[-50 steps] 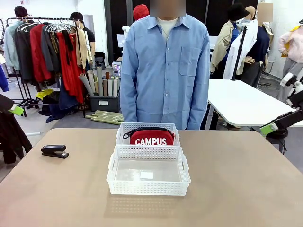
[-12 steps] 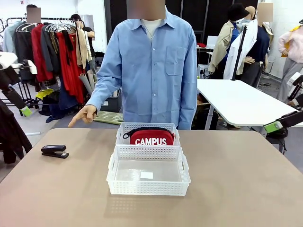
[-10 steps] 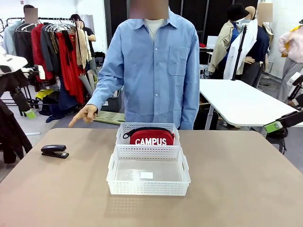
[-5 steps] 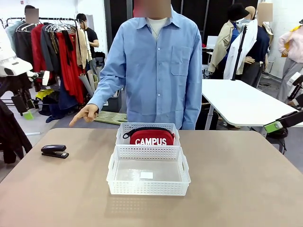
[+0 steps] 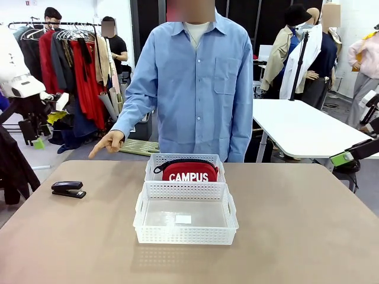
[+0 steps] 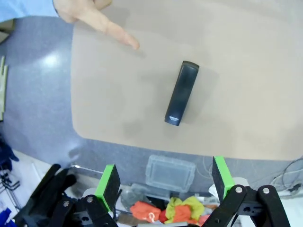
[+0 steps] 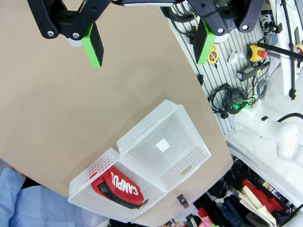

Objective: Distribute items into two baskets.
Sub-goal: Pick up the Stapler that the person points to.

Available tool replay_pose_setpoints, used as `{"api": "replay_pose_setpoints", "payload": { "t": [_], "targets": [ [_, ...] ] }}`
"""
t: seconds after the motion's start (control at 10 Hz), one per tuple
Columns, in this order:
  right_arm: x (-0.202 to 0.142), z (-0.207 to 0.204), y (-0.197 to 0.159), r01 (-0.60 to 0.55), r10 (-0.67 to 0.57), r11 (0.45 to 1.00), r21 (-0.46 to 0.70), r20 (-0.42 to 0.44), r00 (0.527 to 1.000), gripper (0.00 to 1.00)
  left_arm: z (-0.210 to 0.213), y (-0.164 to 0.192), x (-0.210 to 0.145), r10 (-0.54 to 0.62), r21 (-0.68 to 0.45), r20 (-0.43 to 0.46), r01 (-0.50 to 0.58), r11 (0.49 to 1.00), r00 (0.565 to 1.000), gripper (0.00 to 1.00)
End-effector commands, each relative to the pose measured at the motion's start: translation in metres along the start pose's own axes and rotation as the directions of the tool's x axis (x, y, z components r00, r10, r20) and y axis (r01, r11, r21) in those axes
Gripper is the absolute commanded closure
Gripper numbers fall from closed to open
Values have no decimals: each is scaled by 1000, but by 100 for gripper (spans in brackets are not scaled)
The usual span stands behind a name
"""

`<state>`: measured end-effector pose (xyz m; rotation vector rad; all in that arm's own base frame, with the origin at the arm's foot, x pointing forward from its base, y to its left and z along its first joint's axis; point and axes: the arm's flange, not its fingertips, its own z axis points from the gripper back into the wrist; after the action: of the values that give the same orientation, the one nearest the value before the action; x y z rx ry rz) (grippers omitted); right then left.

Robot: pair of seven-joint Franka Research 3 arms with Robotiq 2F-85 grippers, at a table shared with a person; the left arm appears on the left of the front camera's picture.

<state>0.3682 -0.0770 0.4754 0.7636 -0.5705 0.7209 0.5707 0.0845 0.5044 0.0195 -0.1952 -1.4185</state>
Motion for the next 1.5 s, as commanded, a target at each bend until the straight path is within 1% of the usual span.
{"api": "replay_pose_setpoints", "payload": {
  "t": [0.0,0.1,0.3,0.5,0.7,1.0,1.4],
  "targets": [
    [1,0,0,-3,3,1000,5,12,1000,0,-7,8,-4,-76,-7,11,76,997,997,0],
    [1,0,0,-3,3,1000,5,12,1000,0,-17,9,-4,-90,-37,7,90,995,996,0],
    [1,0,0,-3,3,1000,5,12,1000,0,-40,9,-2,-106,-40,37,107,993,994,0],
    [1,0,0,-3,3,1000,5,12,1000,0,-49,9,1,-111,8,43,111,994,993,0],
    [1,0,0,-3,3,1000,5,12,1000,0,-70,3,2,-112,46,44,110,993,993,0],
    [1,0,0,-3,3,1000,5,12,1000,0,-96,-5,6,-102,-39,49,104,994,994,0],
    [1,0,0,-3,3,1000,5,12,1000,0,-124,-8,9,-66,-86,60,71,994,996,0]
  ]
}}
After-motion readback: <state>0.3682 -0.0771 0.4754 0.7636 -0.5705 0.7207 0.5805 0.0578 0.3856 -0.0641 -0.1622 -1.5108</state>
